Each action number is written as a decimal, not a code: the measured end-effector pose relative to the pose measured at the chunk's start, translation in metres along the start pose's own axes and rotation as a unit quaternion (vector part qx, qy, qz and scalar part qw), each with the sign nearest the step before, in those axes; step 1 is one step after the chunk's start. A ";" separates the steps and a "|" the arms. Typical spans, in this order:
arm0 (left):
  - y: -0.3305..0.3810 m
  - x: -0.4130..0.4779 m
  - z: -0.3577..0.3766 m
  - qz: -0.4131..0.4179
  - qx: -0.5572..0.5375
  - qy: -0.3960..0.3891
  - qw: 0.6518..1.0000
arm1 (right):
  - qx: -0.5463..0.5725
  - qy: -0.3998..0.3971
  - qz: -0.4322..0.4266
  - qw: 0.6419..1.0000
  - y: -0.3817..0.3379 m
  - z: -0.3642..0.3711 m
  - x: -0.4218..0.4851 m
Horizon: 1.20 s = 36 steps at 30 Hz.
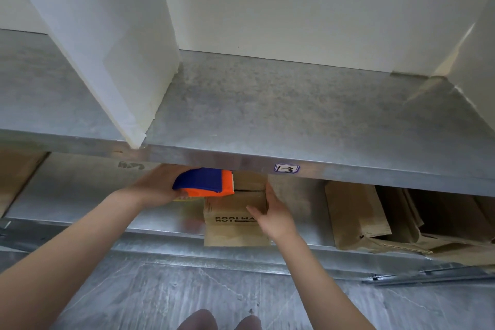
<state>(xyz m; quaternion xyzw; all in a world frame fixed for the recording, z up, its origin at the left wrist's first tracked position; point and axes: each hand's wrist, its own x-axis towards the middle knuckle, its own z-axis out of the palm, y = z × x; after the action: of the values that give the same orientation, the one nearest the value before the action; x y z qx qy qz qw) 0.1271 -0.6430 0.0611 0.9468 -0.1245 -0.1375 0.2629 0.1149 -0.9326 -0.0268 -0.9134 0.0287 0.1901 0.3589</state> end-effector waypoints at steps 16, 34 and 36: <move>-0.054 -0.015 -0.016 0.006 0.015 -0.009 1.000 | 0.124 -0.020 0.075 0.989 -0.009 -0.002 0.000; -0.081 -0.034 0.002 -0.058 0.132 -0.012 0.990 | 0.100 0.003 0.060 0.993 -0.014 -0.002 -0.005; -0.079 -0.028 0.001 -0.057 0.134 -0.022 0.989 | 0.103 0.003 0.060 0.993 -0.012 -0.002 -0.004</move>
<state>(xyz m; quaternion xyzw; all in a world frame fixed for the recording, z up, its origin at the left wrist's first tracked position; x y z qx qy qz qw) 0.1135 -0.5687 0.0236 0.9757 -0.0938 -0.1554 0.1224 0.1145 -0.9249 -0.0164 -0.8687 0.1042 0.2050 0.4388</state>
